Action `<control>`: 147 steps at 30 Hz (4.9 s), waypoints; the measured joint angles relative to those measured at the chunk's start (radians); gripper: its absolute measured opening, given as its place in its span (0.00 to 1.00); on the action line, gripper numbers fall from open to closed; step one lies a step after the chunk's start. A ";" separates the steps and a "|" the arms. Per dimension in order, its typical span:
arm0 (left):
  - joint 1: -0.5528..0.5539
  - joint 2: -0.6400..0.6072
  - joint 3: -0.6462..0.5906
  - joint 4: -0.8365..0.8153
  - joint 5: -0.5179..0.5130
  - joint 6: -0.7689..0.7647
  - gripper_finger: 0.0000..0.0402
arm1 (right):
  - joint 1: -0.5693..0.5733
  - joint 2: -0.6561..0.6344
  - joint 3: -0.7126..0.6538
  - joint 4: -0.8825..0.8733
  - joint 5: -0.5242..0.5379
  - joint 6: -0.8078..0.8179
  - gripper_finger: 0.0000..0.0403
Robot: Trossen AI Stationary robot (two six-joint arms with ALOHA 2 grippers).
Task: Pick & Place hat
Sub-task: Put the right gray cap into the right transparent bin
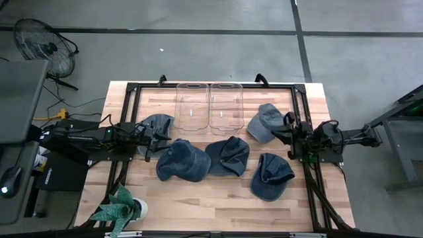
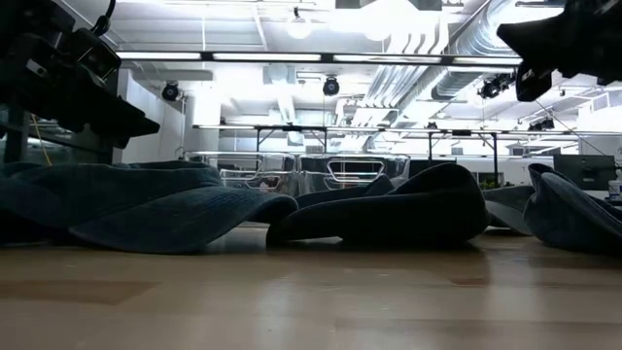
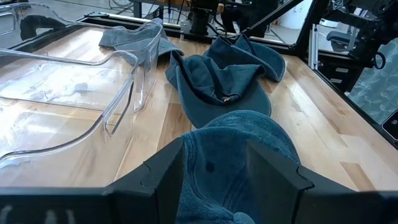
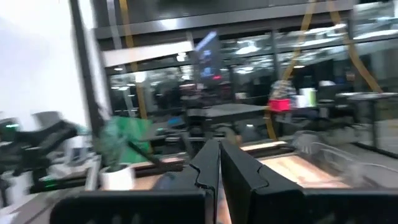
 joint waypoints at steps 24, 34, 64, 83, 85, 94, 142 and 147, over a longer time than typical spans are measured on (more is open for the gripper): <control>0.000 0.000 0.000 0.000 0.000 0.000 0.41 | 0.000 0.000 0.073 -0.161 0.357 -0.079 0.03; 0.000 0.000 0.000 0.000 0.000 0.000 0.41 | 0.000 0.020 0.301 -0.492 0.393 -0.102 0.03; 0.000 0.000 0.000 0.000 0.000 0.000 0.41 | -0.051 0.666 0.924 -1.444 0.523 0.179 0.76; 0.000 0.000 0.000 0.000 0.000 0.000 0.41 | -0.496 0.826 0.928 -1.586 0.076 -0.031 0.76; 0.000 0.000 0.000 0.000 0.000 0.000 0.41 | -0.546 0.837 0.902 -1.552 0.038 -0.078 0.76; 0.000 0.000 0.000 0.000 0.000 0.000 0.41 | -0.732 0.886 0.748 -1.350 -0.116 -0.279 0.76; 0.000 0.000 0.000 0.000 0.000 0.000 0.41 | -0.807 1.283 0.752 -1.272 -0.260 -0.436 0.41; 0.000 0.000 0.000 0.000 0.000 0.000 0.41 | -0.807 1.283 0.752 -1.286 -0.261 -0.437 0.22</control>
